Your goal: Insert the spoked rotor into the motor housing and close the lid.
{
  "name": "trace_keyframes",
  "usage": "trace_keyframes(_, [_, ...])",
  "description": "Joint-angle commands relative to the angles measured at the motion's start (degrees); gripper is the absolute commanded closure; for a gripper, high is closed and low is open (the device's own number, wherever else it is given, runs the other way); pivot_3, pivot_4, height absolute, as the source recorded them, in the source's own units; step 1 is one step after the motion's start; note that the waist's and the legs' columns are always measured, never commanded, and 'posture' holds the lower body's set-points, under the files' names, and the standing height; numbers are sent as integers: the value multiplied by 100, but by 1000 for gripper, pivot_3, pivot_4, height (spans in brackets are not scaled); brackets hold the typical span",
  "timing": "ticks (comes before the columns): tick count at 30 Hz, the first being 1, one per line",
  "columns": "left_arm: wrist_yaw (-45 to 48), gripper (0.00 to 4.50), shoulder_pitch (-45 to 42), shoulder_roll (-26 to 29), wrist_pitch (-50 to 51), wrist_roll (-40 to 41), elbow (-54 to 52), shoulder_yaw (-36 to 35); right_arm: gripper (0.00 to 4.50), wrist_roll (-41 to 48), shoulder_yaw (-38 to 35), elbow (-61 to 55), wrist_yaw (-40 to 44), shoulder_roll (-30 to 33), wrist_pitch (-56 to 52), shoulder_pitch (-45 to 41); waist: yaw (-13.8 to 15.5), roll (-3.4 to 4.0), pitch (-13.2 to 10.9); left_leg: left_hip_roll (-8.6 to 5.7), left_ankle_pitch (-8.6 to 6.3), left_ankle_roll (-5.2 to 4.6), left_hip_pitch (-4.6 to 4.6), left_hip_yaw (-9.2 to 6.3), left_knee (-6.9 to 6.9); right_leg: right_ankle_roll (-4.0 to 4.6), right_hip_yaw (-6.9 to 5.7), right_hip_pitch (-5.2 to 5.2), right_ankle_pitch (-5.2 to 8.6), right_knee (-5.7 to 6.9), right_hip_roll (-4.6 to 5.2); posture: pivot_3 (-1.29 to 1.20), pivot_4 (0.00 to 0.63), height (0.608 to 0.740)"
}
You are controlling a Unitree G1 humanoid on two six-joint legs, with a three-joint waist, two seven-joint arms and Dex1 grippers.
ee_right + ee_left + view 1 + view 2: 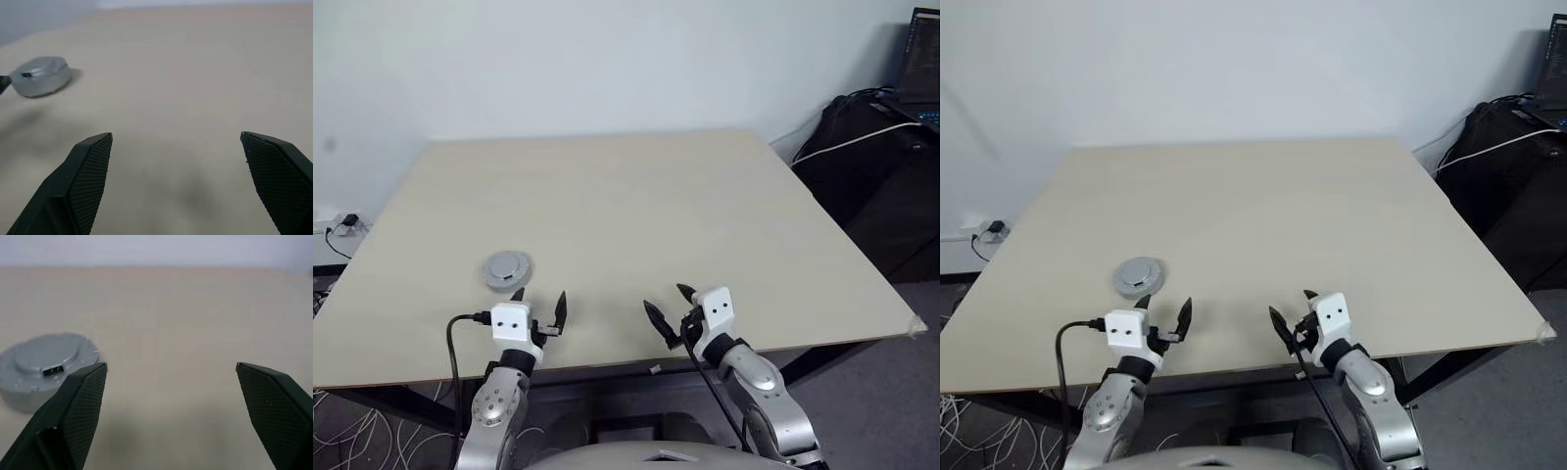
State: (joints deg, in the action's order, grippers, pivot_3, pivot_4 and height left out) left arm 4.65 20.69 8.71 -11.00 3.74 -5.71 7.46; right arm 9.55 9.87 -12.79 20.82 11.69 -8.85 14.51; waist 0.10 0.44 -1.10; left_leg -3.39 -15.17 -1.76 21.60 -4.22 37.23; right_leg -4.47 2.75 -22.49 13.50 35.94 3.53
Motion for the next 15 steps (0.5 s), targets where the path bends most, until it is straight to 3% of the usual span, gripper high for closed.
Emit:
trace_keyframes(1, [-82,49,-34,-75,-449,-329,65,-2,0,-160,-58,-5,-123,-52,340,-12,9,0,0,1,0,0,0,-1,0,0,-1,0,0,1,0,0,0,740])
trace_keyframes(15, [172,49,-72,-349,-598,-137,367,-177,0,-149,-331,49,-547,-423,272,101,82,1,0,2,0,-2,0,-3,3,-2,-4,1,0,3,1,0,0,740])
